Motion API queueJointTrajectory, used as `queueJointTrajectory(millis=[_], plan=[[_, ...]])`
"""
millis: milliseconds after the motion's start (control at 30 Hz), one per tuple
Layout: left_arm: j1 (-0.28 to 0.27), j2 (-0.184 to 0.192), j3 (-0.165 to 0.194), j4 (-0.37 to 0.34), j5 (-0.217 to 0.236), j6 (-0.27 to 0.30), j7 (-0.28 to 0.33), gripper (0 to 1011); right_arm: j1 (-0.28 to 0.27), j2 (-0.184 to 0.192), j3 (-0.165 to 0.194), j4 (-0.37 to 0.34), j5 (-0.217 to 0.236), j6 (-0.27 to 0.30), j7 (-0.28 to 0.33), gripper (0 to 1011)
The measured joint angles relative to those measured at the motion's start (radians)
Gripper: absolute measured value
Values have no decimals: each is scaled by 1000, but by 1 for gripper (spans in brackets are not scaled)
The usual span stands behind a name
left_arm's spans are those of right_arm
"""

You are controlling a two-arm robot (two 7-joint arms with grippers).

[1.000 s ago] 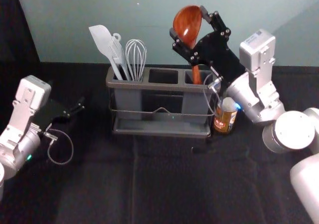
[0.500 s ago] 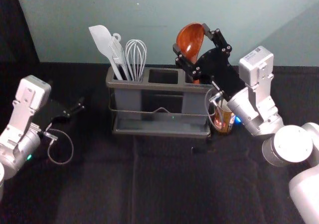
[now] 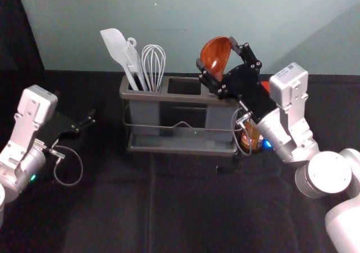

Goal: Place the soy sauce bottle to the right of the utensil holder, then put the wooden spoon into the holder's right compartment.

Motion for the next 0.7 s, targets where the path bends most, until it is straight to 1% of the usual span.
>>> queueJointTrajectory(millis=[433, 533, 567, 700], plan=[[0, 0, 0, 0, 0, 0, 0, 1005, -18, -4, 7, -14, 0, 2, 1, 842], [0, 0, 0, 0, 0, 0, 0, 1005, -21, -8, 12, -19, 2, 2, -4, 898], [0, 0, 0, 0, 0, 0, 0, 1005, -23, -12, 15, -22, 4, 0, -7, 943], [0, 0, 0, 0, 0, 0, 0, 1005, -25, -19, 24, -33, 7, -11, -18, 1003]])
